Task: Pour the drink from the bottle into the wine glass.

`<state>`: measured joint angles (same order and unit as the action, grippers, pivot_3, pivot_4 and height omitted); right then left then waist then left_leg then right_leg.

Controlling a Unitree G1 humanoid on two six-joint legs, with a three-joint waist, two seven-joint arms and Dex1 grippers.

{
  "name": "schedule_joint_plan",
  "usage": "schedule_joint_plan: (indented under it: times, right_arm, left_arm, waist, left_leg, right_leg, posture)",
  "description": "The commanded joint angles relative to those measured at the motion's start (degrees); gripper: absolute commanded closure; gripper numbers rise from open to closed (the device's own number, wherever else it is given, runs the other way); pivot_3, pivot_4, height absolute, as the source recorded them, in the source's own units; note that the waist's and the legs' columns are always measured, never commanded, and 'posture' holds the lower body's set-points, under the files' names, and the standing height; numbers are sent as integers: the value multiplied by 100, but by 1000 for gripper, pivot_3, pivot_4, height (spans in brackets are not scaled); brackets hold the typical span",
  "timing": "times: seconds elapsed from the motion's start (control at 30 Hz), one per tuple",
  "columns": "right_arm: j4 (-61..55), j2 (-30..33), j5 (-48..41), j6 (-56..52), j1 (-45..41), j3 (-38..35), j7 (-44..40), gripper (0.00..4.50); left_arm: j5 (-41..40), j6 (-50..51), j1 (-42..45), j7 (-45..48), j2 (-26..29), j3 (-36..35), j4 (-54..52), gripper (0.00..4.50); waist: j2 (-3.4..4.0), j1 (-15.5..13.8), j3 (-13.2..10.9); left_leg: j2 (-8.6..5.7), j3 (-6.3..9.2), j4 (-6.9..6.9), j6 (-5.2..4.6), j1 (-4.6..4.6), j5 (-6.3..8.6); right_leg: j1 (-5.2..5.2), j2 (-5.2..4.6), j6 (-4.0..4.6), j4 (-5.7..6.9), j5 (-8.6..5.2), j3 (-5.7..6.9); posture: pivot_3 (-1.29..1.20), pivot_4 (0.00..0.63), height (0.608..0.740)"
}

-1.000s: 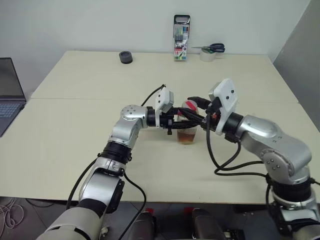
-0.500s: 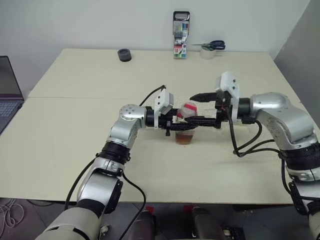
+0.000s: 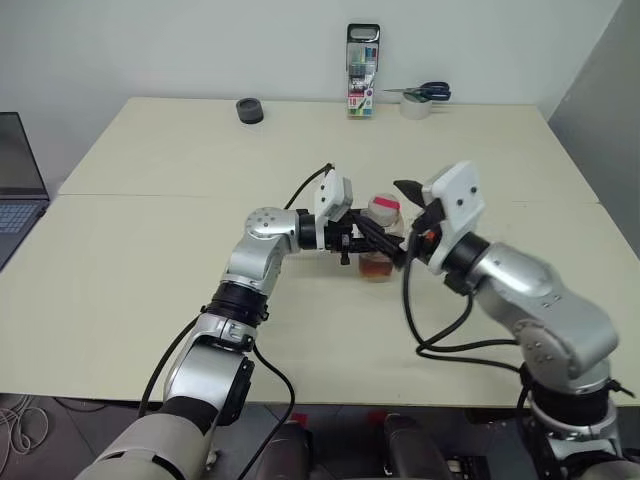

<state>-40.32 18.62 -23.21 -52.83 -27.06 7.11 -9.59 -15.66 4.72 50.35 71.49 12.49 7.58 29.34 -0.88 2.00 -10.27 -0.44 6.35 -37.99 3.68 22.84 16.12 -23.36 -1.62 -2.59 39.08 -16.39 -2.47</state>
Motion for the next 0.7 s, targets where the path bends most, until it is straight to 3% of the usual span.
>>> schedule_joint_plan:
  times: [0.03, 0.6, 0.7]
  right_arm:
    - [-283, -241, 246, 124, 10, 186, 286, 0]
    - [-155, -965, 1043, 344, 133, 277, 837, 0]
    - [-152, -1044, 1052, 292, 89, 291, 811, 511]
  left_arm:
    - [-62, -92, 202, -11, -34, -75, -45, 2704]
    - [-14, -66, 224, -6, -46, -63, 21, 2704]
    - [-15, -44, 223, 0, -35, -61, 4, 2704]
  waist:
    - [0, 1, 0]
    - [1, 48, 1]
    - [1, 57, 1]
  left_leg:
    - [-1, -1, 0, 0, 0, 0]
    - [1, 3, 0, -1, -1, 1]
    - [1, 3, 0, -1, -1, 1]
  right_leg:
    - [0, -1, 0, -2, 0, 0]
    - [0, 2, 0, 2, 0, 2]
    - [0, 2, 0, 2, 0, 2]
  posture:
    - [0, 150, 740]
    - [0, 150, 740]
    - [0, 150, 740]
